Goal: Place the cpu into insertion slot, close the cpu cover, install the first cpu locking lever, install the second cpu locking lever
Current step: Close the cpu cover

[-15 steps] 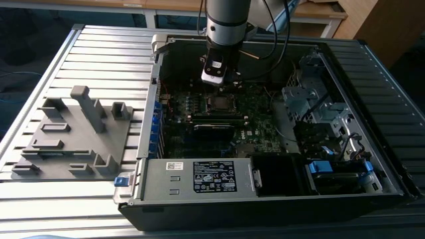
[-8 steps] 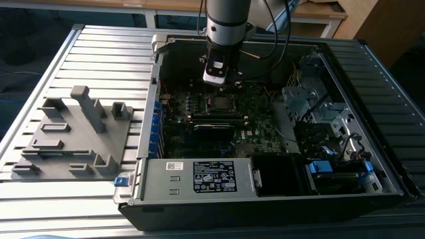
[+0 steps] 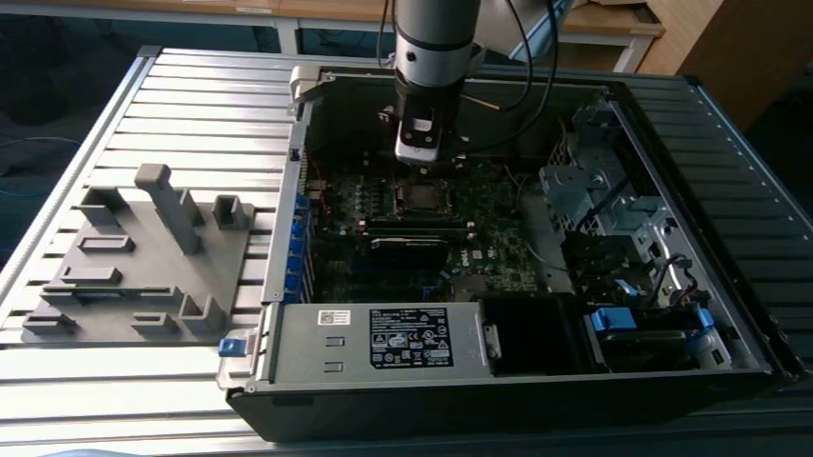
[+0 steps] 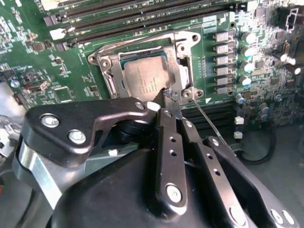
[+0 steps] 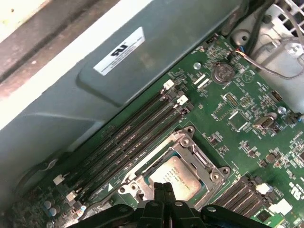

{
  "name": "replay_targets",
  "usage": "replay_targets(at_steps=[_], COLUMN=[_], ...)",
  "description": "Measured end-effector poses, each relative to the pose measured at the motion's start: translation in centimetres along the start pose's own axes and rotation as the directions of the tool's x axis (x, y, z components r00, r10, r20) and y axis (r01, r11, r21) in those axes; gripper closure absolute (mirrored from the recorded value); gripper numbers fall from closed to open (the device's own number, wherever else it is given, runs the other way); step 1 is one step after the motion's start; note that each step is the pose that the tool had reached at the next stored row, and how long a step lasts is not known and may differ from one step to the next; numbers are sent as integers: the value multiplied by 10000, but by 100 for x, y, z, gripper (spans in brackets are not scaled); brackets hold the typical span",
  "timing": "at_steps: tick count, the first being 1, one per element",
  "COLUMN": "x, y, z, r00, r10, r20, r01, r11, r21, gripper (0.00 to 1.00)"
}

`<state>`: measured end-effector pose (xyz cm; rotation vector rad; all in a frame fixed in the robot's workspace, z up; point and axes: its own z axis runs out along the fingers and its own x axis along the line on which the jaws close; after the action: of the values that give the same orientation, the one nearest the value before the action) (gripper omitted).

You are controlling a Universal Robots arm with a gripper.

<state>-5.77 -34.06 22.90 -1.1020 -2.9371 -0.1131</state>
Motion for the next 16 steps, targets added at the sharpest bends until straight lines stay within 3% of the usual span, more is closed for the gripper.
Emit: replay_targets(at_steps=[8,12,16], x=[0,0,0], y=[0,0,-1], z=[8,14,22], r00=[9966,9919,9844], r10=[-820,-1266,-1757], r20=[-56,-87,-122], r01=[820,1266,1757], r11=[9966,9920,9844], r21=[19,28,38], gripper=[89,89,89])
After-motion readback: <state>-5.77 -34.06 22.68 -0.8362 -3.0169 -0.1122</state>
